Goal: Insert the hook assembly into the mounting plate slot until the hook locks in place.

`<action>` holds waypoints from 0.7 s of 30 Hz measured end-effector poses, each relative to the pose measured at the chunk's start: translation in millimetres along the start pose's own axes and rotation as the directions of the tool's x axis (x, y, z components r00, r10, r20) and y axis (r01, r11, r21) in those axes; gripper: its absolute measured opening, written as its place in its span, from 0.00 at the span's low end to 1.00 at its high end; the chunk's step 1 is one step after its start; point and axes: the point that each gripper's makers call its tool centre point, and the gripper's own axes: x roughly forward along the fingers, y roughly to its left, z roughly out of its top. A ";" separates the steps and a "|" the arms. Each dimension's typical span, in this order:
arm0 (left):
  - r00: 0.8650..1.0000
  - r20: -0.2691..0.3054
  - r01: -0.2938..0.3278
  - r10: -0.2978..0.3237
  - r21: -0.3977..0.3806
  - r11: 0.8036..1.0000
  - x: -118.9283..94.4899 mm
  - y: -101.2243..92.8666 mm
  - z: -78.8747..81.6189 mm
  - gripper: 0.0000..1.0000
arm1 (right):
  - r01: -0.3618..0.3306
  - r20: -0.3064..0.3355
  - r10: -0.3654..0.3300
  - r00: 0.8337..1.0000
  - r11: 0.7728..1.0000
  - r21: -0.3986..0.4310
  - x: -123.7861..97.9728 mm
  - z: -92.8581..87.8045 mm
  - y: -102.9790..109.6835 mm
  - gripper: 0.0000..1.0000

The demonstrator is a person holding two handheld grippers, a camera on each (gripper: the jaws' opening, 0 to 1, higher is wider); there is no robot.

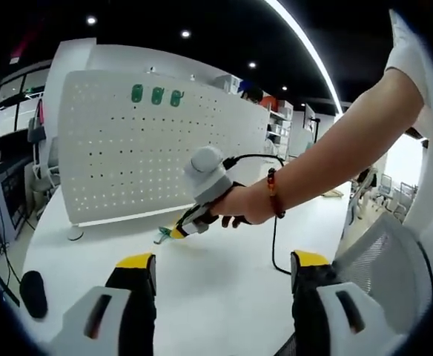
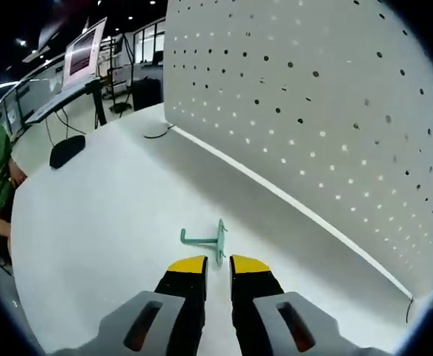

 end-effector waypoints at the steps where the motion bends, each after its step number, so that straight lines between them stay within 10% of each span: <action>1: 1.000 -0.001 0.000 0.000 -0.002 1.000 0.1 0.0 -0.3 0.77 | 0.000 0.001 0.000 1.000 1.000 -0.002 0.3 0.3 0.1 0.10; 21: 0.999 0.004 0.037 -0.036 -0.041 0.998 2.5 -12.6 4.7 0.75 | 0.024 -0.006 -0.024 1.000 0.999 -0.043 11.7 7.2 1.4 0.04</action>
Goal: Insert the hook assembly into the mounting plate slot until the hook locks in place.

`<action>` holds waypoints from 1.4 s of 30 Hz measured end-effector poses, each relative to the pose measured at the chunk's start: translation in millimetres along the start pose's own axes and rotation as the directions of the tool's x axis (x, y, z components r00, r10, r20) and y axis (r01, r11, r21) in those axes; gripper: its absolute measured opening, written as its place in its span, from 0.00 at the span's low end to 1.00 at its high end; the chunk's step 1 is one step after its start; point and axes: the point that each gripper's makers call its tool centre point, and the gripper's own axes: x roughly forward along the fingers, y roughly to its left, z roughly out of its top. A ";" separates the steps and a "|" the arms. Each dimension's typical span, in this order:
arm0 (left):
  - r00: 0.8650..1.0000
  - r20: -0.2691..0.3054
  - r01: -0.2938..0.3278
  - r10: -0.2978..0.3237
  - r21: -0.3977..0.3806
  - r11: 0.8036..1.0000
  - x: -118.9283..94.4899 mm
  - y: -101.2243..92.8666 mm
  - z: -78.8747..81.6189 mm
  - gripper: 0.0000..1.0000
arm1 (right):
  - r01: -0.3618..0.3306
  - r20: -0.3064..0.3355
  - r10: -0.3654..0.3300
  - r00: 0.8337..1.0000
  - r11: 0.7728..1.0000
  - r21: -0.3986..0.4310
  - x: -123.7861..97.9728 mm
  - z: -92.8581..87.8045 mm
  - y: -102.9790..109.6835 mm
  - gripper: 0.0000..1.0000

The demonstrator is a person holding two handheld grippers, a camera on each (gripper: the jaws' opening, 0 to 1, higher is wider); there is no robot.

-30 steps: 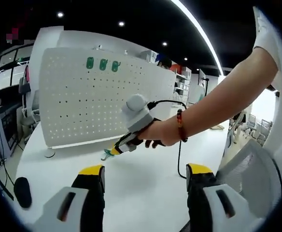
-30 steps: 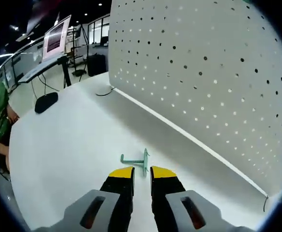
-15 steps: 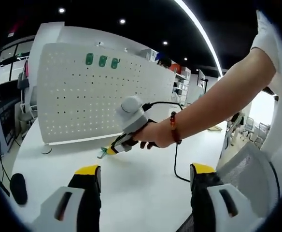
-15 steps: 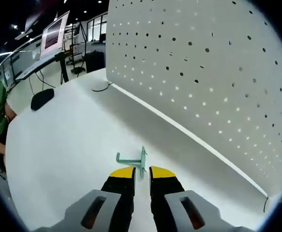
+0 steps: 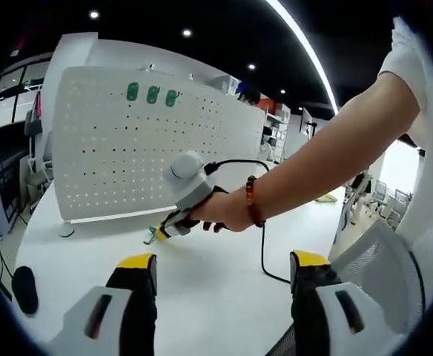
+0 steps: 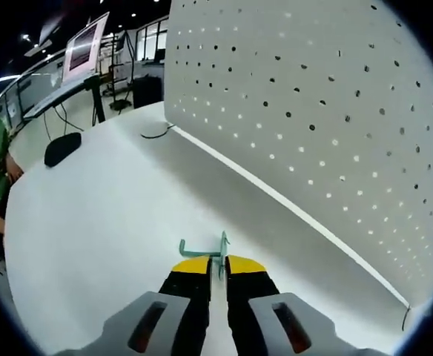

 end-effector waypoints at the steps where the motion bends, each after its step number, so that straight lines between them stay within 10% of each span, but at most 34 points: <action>1: 1.000 0.001 0.000 0.000 0.001 1.000 0.1 -0.2 0.3 0.75 | -0.002 0.003 0.002 1.000 1.000 0.001 0.3 0.4 0.2 0.03; 42: 1.000 0.004 -0.002 0.002 0.010 1.000 2.8 -17.6 8.9 0.66 | -0.017 0.210 -0.030 0.977 0.975 0.220 -70.4 24.1 -24.7 0.00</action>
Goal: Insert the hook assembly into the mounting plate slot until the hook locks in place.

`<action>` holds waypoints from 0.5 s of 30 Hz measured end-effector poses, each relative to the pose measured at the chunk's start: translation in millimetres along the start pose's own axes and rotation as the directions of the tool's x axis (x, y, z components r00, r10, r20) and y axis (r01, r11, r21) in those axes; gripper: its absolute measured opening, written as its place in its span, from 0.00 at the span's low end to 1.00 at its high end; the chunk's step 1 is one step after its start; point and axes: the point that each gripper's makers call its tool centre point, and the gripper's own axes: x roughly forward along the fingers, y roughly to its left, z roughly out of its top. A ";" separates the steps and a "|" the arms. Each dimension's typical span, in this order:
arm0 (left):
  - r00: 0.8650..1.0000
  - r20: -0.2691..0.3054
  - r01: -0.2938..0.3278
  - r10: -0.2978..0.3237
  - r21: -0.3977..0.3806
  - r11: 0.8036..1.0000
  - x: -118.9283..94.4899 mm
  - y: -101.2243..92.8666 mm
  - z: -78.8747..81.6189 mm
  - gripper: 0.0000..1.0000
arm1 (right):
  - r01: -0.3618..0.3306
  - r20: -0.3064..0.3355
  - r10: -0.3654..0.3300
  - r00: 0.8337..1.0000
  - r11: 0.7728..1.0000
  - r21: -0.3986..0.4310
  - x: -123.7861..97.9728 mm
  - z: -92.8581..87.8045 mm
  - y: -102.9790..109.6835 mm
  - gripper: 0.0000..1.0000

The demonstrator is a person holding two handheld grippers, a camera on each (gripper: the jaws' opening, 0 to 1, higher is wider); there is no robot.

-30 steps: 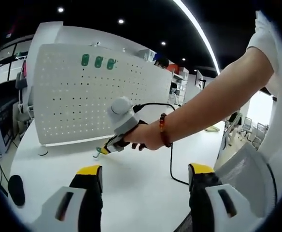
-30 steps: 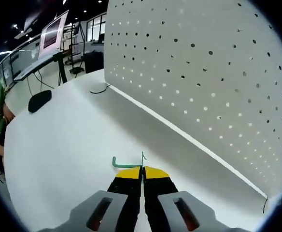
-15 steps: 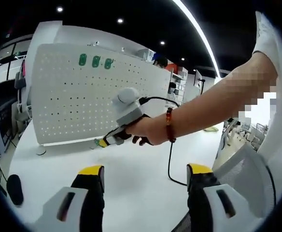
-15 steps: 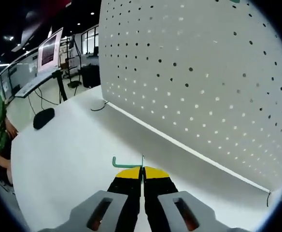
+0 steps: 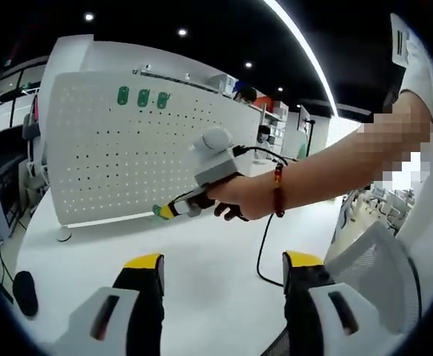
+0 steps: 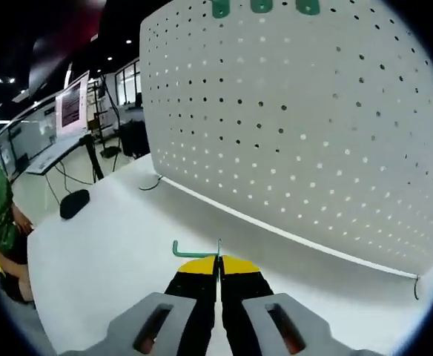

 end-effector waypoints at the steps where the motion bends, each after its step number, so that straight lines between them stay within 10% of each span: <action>1: 1.000 0.003 0.001 -0.001 -0.002 1.000 -0.1 -0.9 0.5 0.66 | -0.002 0.006 0.002 1.000 1.000 0.003 -3.4 0.7 -0.3 0.00; 15: 1.000 0.029 -0.008 0.008 -0.012 1.000 4.0 -18.9 8.6 0.66 | -0.023 0.109 0.015 0.994 0.997 0.075 -49.8 9.9 -7.8 0.00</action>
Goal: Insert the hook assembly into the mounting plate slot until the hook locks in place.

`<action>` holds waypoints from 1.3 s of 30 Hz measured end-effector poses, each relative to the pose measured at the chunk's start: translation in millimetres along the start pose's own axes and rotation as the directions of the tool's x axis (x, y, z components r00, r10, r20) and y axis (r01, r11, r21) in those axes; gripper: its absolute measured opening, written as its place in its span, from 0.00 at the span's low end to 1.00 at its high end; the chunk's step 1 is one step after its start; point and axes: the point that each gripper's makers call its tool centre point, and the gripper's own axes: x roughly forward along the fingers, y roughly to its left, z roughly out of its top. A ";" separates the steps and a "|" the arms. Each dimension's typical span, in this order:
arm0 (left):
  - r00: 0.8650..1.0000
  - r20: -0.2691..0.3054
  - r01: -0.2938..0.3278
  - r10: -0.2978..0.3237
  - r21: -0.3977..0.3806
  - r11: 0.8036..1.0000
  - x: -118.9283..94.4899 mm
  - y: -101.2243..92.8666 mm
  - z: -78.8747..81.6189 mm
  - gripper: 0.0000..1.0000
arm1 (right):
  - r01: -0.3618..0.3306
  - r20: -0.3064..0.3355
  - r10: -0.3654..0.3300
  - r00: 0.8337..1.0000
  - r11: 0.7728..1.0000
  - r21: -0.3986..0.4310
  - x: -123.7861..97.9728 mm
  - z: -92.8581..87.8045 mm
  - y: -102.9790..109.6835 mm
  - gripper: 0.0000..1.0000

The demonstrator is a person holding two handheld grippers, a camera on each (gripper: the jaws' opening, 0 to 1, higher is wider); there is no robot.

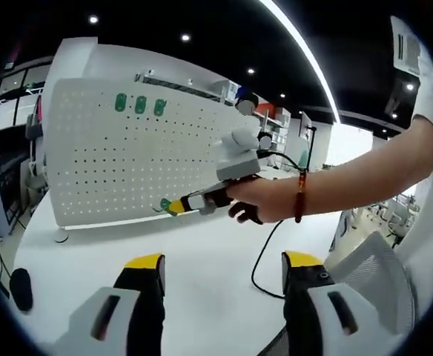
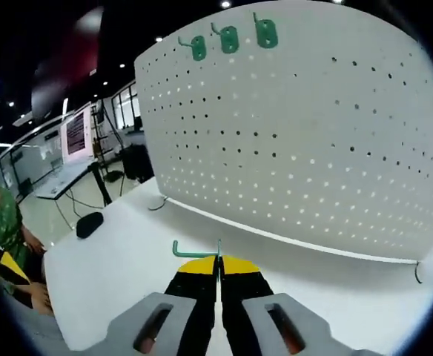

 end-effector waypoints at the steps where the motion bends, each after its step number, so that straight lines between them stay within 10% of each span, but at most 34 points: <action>1: 1.000 0.003 0.003 -0.003 0.002 1.000 0.5 -3.2 1.5 0.66 | -0.004 0.006 0.004 1.000 1.000 -0.001 -4.1 -1.1 0.7 0.00; 39: 1.000 0.019 0.024 -0.023 -0.054 0.998 22.3 -39.2 16.3 0.41 | -0.171 0.153 0.154 0.976 0.979 0.107 -117.4 -15.4 14.5 0.00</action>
